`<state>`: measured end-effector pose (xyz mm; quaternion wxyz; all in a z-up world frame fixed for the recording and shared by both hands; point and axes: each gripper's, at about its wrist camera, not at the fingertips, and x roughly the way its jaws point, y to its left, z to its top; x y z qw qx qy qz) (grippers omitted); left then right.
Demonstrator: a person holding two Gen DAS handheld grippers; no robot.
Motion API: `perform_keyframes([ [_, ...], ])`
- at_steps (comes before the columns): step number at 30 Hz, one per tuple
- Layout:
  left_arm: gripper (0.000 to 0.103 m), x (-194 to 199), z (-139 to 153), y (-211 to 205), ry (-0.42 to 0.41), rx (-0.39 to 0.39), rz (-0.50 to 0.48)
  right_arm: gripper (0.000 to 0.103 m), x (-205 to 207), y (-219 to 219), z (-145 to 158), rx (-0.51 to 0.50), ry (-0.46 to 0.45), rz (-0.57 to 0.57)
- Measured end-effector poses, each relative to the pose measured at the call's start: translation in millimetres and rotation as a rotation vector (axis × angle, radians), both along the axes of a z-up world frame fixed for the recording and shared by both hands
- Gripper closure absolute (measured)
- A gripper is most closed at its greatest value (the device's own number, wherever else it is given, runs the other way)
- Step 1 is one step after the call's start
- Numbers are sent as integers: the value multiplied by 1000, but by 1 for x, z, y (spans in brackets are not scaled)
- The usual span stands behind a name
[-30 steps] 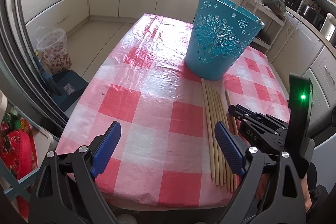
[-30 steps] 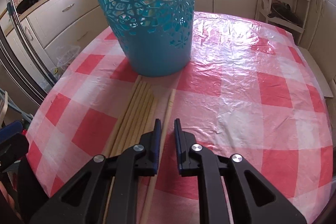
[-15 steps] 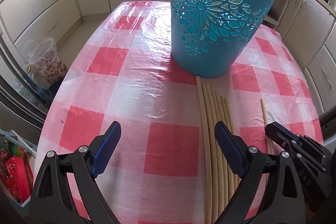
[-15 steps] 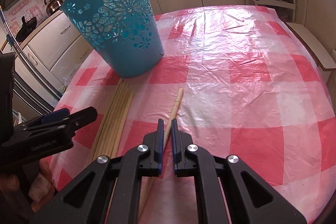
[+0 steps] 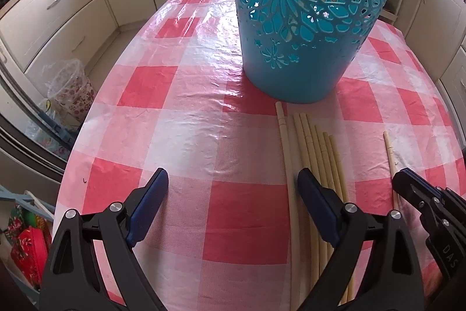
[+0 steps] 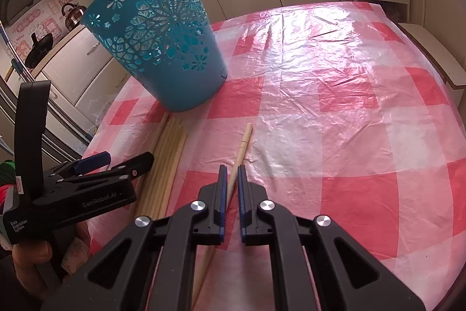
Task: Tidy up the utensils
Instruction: 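Lower the left tool to the sticks while the right tool hovers over one stick, then close the left tool on a wooden stick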
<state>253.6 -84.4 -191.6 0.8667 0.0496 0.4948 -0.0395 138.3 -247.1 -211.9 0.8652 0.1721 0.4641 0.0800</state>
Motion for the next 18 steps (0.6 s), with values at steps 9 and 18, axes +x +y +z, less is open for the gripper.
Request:
perform_keyframes([
  [9,88,-7,6,-10,-13,-38,-65,95,0,-1,0,2,0,0],
  [18,97,-36,7,13,42,-140,-44,95,0,1,0,-6,-1,0],
])
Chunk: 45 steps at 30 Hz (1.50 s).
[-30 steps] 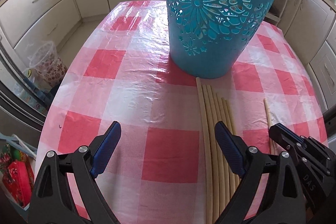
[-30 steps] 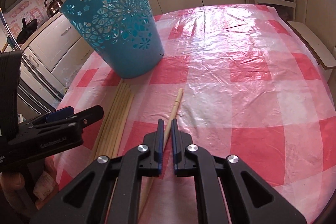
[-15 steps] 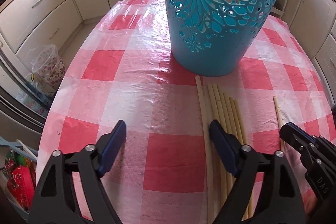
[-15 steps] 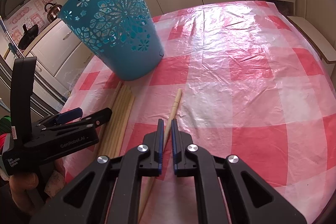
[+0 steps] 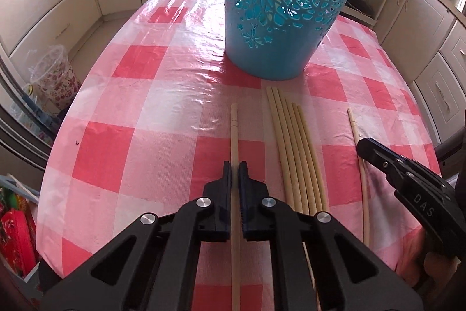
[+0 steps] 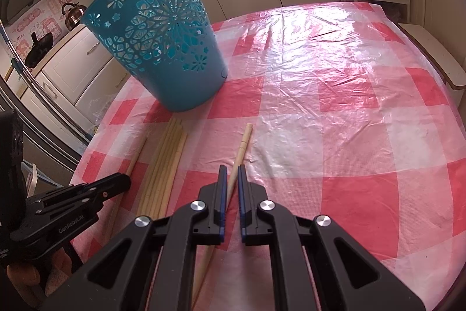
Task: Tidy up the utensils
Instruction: 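Close the left tool on a wooden stick, then lift the stick over the teal basket and release it with the left tool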
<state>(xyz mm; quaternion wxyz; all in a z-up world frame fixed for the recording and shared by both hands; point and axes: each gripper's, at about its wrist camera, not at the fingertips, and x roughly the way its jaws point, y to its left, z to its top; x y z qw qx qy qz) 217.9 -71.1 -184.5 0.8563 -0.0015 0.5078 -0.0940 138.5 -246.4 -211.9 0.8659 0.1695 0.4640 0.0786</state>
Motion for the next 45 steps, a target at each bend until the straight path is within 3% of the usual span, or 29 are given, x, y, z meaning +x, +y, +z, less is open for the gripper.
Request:
perform_keyframes([
  [3,94,10,1,2,15,13,7,95,0,1,0,-2,-1,0],
  [6,81,21,1,0,18,39,9,95,0,1,0,2,0,-1],
  [10,79,30,0,-7,5,92,-2,95,0,1,0,5,1,-1],
  [15,80,30,0,-11,-10,116,-5,95,0,0,-1,11,1,-2],
  [17,95,28,0,-11,-20,111,-12,95,1,1,-1,9,1,-3],
  [18,98,27,0,-12,-21,101,-21,95,0,1,-1,10,1,-3],
  [32,98,9,18,2,-78,72,-2,95,1,-1,-1,30,1,-9],
  [38,98,-5,53,17,-195,-11,6,92,0,-3,-2,41,0,-7],
  [45,98,-17,134,37,-422,-141,36,86,0,2,0,36,-9,13],
])
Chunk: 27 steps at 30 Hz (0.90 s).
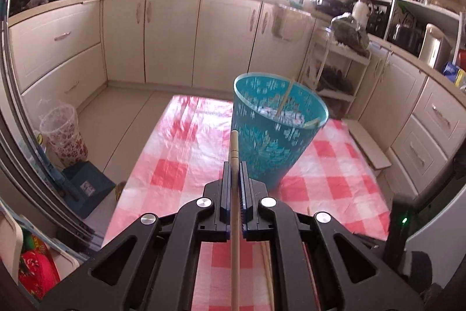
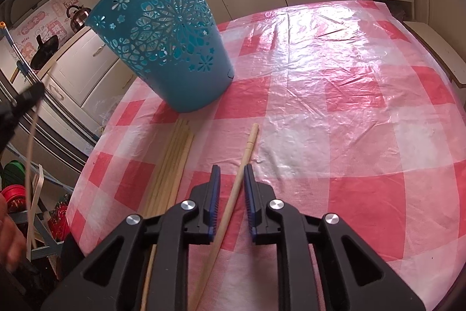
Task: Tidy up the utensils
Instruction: 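Lift the stick over the teal basket and release it with the left tool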
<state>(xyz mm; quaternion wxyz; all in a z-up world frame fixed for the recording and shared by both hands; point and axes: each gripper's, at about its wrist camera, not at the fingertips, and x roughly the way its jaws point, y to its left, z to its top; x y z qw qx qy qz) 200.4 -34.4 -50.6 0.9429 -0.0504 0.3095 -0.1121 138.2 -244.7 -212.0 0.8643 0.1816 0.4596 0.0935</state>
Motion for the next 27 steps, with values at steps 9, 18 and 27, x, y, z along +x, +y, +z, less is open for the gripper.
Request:
perform_keyframes([
  [9,98,30,81,-9,-231,-94,-6,85,0,1,0,6,0,0],
  [18,98,100,106,-41,-320,-136,38,82,0,0,1,18,-1,4],
  [27,98,157,76,-61,-322,-157,94,76,1,2,2,28,-4,23],
])
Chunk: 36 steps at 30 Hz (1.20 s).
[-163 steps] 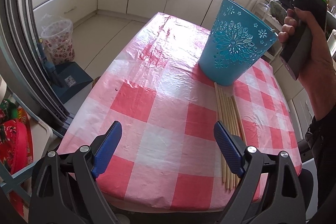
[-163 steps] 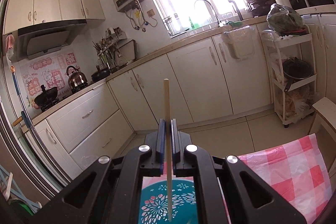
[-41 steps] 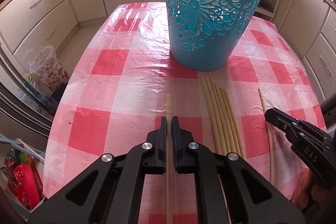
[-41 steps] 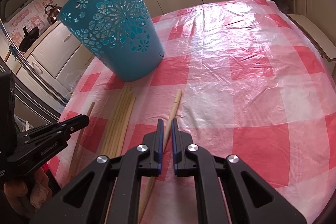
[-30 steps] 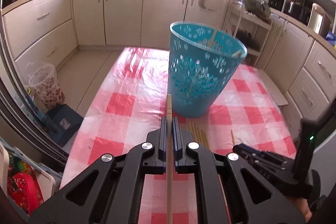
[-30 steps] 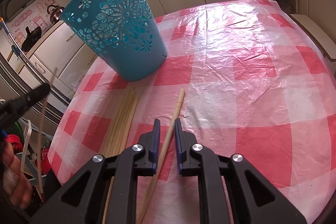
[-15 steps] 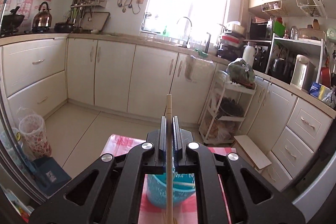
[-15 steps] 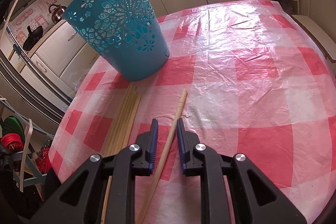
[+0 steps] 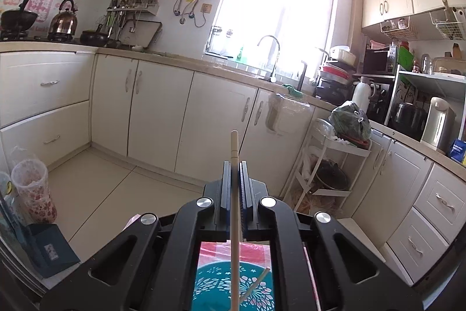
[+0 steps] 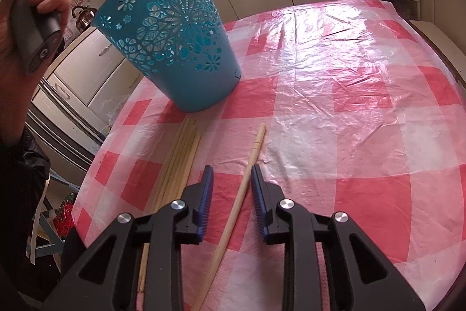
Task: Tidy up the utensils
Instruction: 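Lift the stick over the teal basket and release it with the left tool, then close the right tool on the loose wooden stick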
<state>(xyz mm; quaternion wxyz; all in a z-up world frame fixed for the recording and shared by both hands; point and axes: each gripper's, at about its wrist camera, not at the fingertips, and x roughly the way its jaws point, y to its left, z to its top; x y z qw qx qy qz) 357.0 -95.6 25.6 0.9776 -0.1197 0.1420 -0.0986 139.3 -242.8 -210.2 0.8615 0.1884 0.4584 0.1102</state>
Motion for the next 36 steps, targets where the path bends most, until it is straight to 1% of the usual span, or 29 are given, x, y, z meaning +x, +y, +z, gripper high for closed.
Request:
perform_keyframes([
  [7,98,2,-27,-5,13,20,28,73,1,0,0,6,-1,6],
  [9,98,-2,-28,-3,-1,23,39,73,0,0,0,7,-1,6],
  [12,98,-5,-27,-5,-12,47,39,73,0,-1,0,5,-1,6],
  [14,98,-4,-27,-6,-3,53,29,73,0,-1,-1,6,-2,7],
  [18,98,-7,-31,-8,31,92,19,73,0,0,-1,5,-2,7],
  [21,96,-9,-39,-8,95,135,-5,73,0,0,0,4,-2,7],
  [22,91,-12,-42,-8,116,148,-11,73,-1,0,0,4,-2,7],
  [23,83,-17,-45,-6,133,158,-7,73,-1,0,0,3,-2,7],
  [24,77,-23,-47,-2,143,163,0,73,-1,0,0,3,-3,7],
  [26,54,-39,-49,5,147,168,24,73,-1,0,0,2,-3,7],
  [28,43,-64,-50,19,145,171,58,73,-1,0,0,2,-3,7],
  [30,36,-90,-53,37,145,172,92,73,-1,0,0,1,-3,7],
  [31,30,-103,-57,46,150,170,109,73,-1,0,0,1,-3,7],
  [32,26,-113,-61,54,162,170,121,73,-1,0,0,1,-2,7],
  [36,25,-150,-87,87,266,185,148,73,1,5,1,-31,7,1],
])
